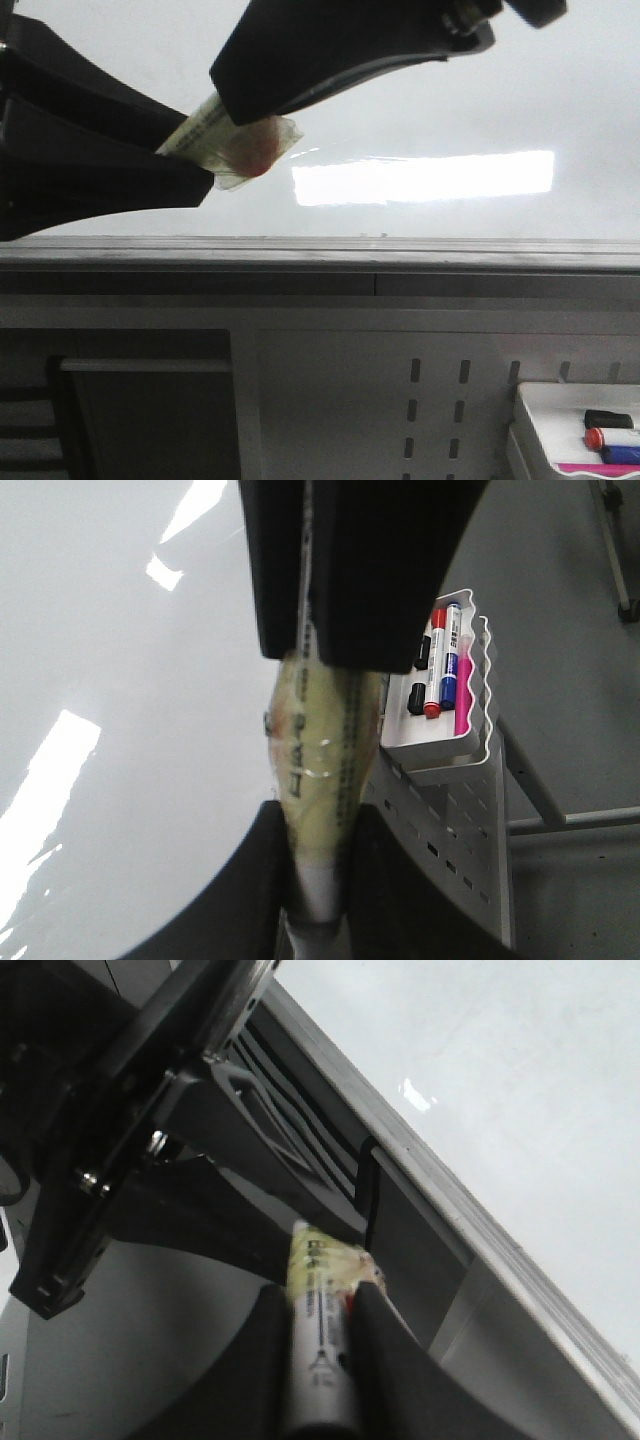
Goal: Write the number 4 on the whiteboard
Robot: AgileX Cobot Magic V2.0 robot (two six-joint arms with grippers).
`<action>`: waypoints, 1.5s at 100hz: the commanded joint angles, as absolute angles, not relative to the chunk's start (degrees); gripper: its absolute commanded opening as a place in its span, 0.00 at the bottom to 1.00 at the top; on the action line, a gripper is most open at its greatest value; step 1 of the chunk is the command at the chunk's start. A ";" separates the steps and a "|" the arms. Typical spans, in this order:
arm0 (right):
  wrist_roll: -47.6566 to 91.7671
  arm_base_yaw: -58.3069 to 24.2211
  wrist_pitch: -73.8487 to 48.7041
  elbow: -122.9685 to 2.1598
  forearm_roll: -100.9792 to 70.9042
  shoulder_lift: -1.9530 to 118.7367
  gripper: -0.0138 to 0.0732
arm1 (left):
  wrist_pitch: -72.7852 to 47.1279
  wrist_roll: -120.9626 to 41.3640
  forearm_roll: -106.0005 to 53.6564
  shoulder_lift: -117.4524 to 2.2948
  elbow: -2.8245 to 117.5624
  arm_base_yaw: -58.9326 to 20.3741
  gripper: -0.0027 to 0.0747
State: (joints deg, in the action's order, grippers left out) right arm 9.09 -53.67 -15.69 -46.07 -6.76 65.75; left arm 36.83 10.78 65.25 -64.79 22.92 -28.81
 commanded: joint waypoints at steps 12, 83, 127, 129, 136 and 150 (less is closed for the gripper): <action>9.77 -53.36 -11.97 -48.16 -3.84 65.06 0.08 | 39.20 11.42 61.65 -63.76 24.27 -28.92 0.11; 9.77 -39.99 -17.68 -68.58 -2.67 78.88 0.08 | 21.30 11.88 29.52 -52.87 24.27 -24.43 0.62; 9.77 -37.52 -20.68 -70.20 -3.41 85.80 0.08 | 21.30 11.88 29.52 -52.72 24.27 -24.32 0.60; 9.77 -37.63 -20.68 -69.67 -3.88 85.80 0.08 | 21.30 11.88 29.52 -52.72 24.27 -24.32 0.60; 9.77 -38.17 -20.68 -68.11 -4.24 85.80 0.08 | 21.30 11.88 29.52 -52.72 24.27 -24.32 0.60; 9.77 -38.52 -20.49 -67.20 -4.07 85.61 0.08 | 21.30 11.88 29.52 -52.72 24.27 -24.32 0.60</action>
State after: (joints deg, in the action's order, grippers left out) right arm 9.32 -39.03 -21.81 -66.71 -5.73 87.20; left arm 17.85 11.27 30.88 -53.37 22.92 -24.56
